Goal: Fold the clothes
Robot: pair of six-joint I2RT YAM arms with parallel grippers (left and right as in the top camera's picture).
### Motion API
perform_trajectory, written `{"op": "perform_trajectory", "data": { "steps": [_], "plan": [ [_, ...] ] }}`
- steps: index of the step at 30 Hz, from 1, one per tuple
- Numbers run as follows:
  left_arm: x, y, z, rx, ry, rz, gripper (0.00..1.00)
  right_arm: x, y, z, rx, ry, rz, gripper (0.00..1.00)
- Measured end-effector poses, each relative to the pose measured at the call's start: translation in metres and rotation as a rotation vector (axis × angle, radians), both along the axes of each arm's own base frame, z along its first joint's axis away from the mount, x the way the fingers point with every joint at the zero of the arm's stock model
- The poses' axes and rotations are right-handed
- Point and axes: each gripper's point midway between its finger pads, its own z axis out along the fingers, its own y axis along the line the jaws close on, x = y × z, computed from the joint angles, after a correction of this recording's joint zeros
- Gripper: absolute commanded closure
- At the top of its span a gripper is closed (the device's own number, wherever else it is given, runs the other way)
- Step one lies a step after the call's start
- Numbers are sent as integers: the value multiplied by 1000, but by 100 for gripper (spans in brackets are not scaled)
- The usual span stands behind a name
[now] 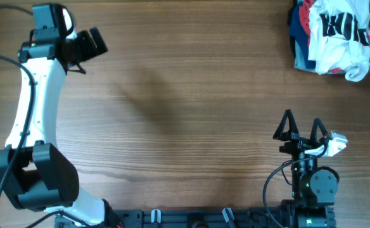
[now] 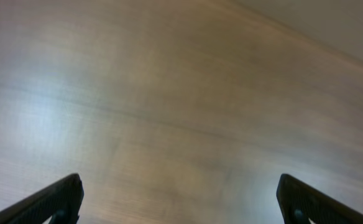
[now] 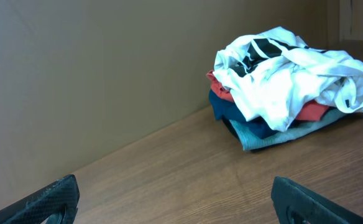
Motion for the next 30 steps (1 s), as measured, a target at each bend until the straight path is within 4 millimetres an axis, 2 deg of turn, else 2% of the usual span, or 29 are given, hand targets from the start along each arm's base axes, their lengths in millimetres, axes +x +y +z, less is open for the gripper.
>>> {"op": "perform_trajectory", "data": {
  "steps": [2,5,9,12,14,21,26,30],
  "plan": [
    [10,-15,19,43,-90,-54,0,0,0,0,0,0,0,0],
    [13,-37,46,107,-203,-125,0,0,0,0,0,0,0,0],
    [-6,-66,77,185,-313,-210,0,0,0,0,0,0,0,0],
    [-29,-66,86,211,-363,-216,0,0,0,0,0,0,0,0],
    [-37,-61,87,219,-415,-206,0,0,0,0,0,0,0,0],
    [-93,-41,58,211,-478,-180,0,0,0,0,0,0,0,0],
    [-138,-24,53,200,-550,-150,0,0,0,0,0,0,0,0],
    [-166,-21,53,206,-623,-138,0,0,0,0,0,1,0,0]
  ]
}}
